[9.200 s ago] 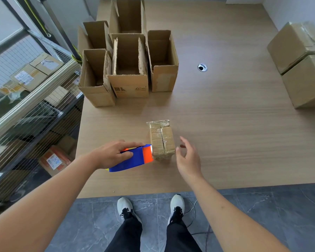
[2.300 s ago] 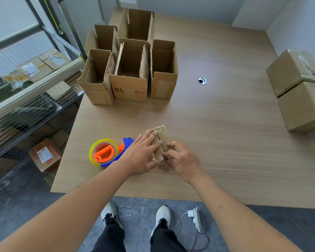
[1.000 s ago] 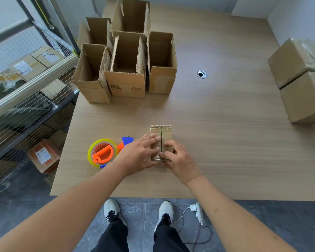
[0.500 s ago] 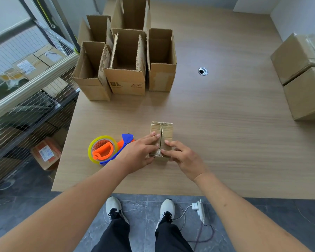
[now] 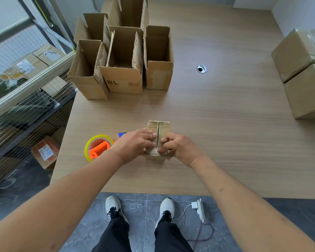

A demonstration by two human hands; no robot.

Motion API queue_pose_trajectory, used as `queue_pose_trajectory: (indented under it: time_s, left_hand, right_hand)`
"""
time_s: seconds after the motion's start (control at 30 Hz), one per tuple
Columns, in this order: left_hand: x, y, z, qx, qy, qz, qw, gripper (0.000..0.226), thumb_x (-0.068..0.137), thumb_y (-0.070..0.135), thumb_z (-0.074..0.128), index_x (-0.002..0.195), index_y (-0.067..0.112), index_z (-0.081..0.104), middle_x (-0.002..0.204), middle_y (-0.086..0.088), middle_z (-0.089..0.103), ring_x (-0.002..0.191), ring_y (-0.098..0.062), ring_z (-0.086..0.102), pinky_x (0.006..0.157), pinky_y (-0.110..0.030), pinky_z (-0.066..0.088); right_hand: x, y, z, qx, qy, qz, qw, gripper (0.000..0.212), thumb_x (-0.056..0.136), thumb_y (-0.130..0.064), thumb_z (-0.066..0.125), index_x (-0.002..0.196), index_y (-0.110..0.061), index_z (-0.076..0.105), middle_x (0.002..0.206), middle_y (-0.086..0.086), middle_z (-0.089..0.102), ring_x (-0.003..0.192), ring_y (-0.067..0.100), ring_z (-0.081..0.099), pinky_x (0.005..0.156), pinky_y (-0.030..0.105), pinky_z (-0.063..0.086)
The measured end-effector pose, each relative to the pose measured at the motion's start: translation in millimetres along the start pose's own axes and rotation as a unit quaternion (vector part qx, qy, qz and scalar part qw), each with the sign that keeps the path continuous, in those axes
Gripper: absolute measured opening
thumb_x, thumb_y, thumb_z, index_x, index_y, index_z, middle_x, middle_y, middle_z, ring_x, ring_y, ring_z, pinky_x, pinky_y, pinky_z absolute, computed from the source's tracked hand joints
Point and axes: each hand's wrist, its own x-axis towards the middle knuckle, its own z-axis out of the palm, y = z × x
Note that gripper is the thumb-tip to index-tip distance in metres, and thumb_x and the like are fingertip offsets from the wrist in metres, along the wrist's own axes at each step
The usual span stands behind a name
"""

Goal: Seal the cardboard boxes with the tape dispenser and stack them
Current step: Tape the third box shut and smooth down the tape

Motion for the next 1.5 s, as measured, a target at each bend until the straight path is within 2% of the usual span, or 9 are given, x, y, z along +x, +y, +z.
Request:
queue_pose_trajectory:
  time_s: [0.2,0.3,0.4,0.5,0.6,0.7,0.87,1.03,1.5]
  left_hand:
    - [0.1,6.4,1.3,0.03,0.015,-0.01,0.999,0.045,0.056,0.011,0.098,0.096,0.017,0.079,0.126,-0.007,0.071,0.116,-0.027,0.068,0.109,-0.049,0.041]
    - [-4.6,20.1,1.4,0.057,0.001,-0.07,0.996,0.083,0.053,0.022,0.098,0.13,0.014,0.066,0.142,-0.008,0.059,0.131,-0.029,0.057,0.115,-0.045,0.036]
    - [-6.0,24.6,-3.7,0.093,-0.004,-0.131,0.987,0.112,0.054,0.03,0.097,0.151,0.009,0.045,0.154,-0.008,0.047,0.143,-0.032,0.044,0.119,-0.045,0.031]
    - [-5.6,18.1,-14.4,0.134,-0.014,-0.186,0.973,0.117,0.066,0.038,0.092,0.16,0.011,0.028,0.166,-0.009,0.028,0.153,-0.03,0.026,0.125,-0.041,0.017]
    - [-5.8,10.5,-24.2,0.145,-0.065,-0.234,0.959,0.112,0.081,0.044,0.081,0.163,0.014,0.011,0.171,-0.007,0.006,0.158,-0.027,0.005,0.127,-0.039,0.0]
    - [-5.4,2.3,-30.8,0.14,-0.078,-0.245,0.956,0.092,0.094,0.035,0.068,0.163,0.015,0.011,0.171,-0.006,0.005,0.158,-0.026,0.004,0.127,-0.038,0.0]
    - [-3.3,-14.5,-41.2,0.104,-0.078,-0.242,0.962,0.075,0.099,0.026,0.053,0.162,0.014,0.015,0.17,-0.005,0.01,0.157,-0.026,0.011,0.127,-0.04,0.006]
    - [-6.7,-21.5,-65.2,0.092,-0.086,-0.188,0.974,0.07,0.103,0.033,0.048,0.163,0.015,0.015,0.17,-0.005,0.01,0.156,-0.029,0.012,0.127,-0.043,0.009]
    - [15.6,67.4,-174.7,0.124,-0.047,-0.042,0.99,0.062,0.105,0.037,0.046,0.16,0.017,0.024,0.166,-0.011,0.023,0.152,-0.033,0.024,0.124,-0.046,0.021]
  right_hand:
    - [-3.9,-1.9,-8.0,-0.11,-0.019,-0.055,0.992,0.026,0.077,-0.01,0.084,0.101,-0.017,0.079,0.107,-0.02,0.055,0.101,0.018,0.061,0.084,0.041,0.057]
    - [-7.8,-6.1,-12.1,-0.166,-0.002,-0.081,0.983,0.06,0.053,-0.04,0.098,0.108,-0.026,0.076,0.12,-0.011,0.051,0.109,0.011,0.055,0.096,0.03,0.049]
    - [-12.1,-21.8,0.8,-0.163,0.097,-0.035,0.981,0.067,0.064,-0.069,0.082,0.117,-0.033,0.065,0.12,-0.012,0.041,0.11,0.01,0.05,0.094,0.04,0.052]
    - [-10.2,-40.9,24.6,-0.198,0.185,0.026,0.962,0.077,0.073,-0.076,0.069,0.138,-0.042,0.047,0.143,-0.004,0.027,0.129,0.02,0.039,0.099,0.045,0.051]
    - [-2.9,-56.3,48.5,-0.199,0.158,0.117,0.96,0.104,0.069,-0.087,0.06,0.155,-0.049,0.016,0.164,0.0,-0.005,0.148,0.03,0.021,0.111,0.05,0.042]
    - [8.0,-66.9,67.3,-0.172,0.175,0.176,0.953,0.105,0.075,-0.081,0.063,0.158,-0.042,0.012,0.166,-0.004,-0.02,0.149,0.031,0.023,0.111,0.047,0.042]
    - [20.5,-81.3,83.1,-0.172,0.249,0.219,0.928,0.093,0.085,-0.058,0.069,0.158,-0.04,0.015,0.168,0.0,-0.016,0.143,0.034,0.033,0.101,0.045,0.048]
    - [8.9,-106.9,86.9,-0.161,0.298,0.229,0.913,0.097,0.08,-0.057,0.07,0.155,-0.053,0.009,0.17,0.003,-0.006,0.146,0.033,0.031,0.099,0.046,0.049]
    - [-92.0,-210.8,36.7,-0.133,0.424,0.262,0.857,0.093,0.072,-0.056,0.069,0.156,-0.037,0.034,0.169,0.006,0.011,0.141,0.031,0.042,0.101,0.042,0.048]
